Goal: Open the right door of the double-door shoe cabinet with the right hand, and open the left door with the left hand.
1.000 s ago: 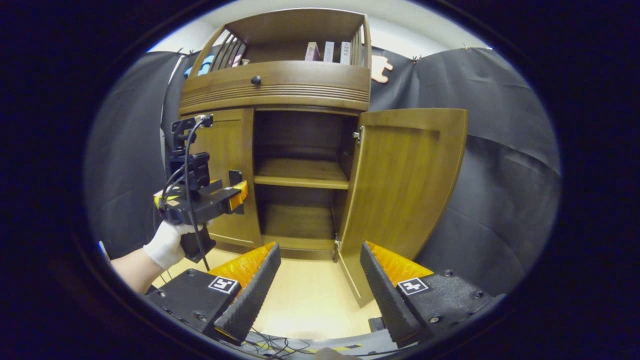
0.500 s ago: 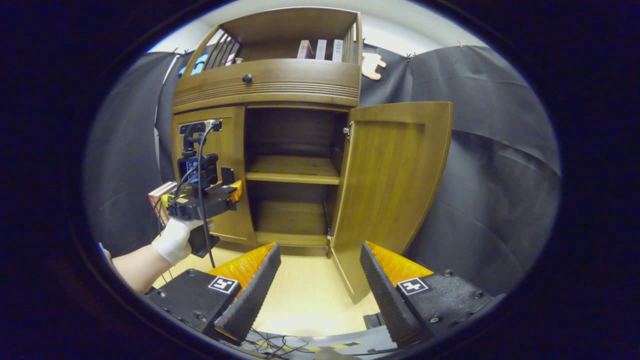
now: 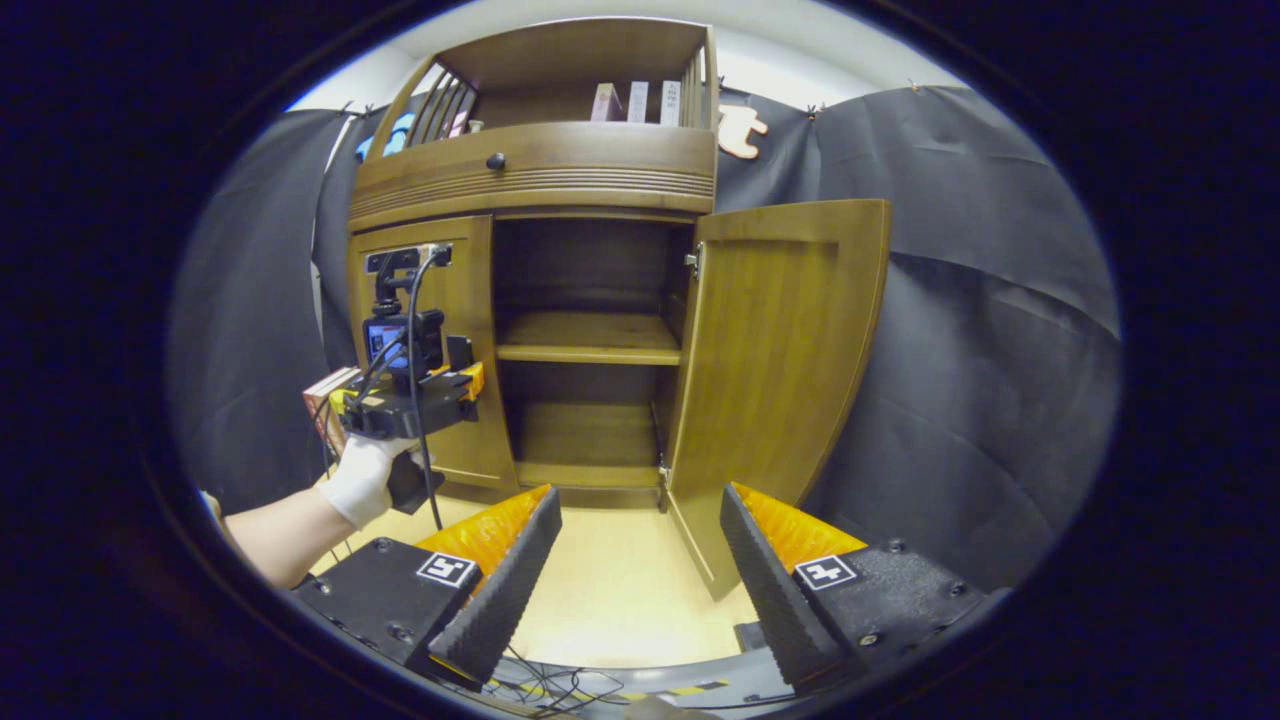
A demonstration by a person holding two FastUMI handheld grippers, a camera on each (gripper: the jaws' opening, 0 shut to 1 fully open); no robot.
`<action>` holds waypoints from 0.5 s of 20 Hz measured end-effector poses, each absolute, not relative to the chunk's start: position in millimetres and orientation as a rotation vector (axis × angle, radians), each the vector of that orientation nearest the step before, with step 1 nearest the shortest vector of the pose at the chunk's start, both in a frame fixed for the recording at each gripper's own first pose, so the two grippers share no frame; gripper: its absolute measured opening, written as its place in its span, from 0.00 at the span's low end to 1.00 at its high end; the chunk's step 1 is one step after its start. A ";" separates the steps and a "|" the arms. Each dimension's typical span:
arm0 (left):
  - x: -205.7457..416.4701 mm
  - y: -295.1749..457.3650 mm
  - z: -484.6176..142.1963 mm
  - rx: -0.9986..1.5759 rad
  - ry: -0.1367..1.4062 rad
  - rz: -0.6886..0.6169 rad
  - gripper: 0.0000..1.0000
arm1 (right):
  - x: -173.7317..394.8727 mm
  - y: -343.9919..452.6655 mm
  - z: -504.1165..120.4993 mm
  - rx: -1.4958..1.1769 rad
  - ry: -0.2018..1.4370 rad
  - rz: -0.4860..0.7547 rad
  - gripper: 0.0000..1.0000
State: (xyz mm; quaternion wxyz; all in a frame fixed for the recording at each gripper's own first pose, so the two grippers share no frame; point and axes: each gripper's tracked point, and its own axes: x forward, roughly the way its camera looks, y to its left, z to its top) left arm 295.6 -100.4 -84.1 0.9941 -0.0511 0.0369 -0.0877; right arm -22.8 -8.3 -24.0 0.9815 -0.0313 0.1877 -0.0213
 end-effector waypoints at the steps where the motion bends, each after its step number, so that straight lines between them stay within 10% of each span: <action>1: 292.3 -99.8 -84.3 -0.101 0.076 -0.185 0.25 | -23.6 -8.2 -23.2 -0.062 0.375 -0.042 1.00; 10: 237.3 -85.0 -85.3 -0.082 0.049 -0.225 0.25 | -39.8 -1.5 -36.4 -0.046 0.397 -0.008 1.00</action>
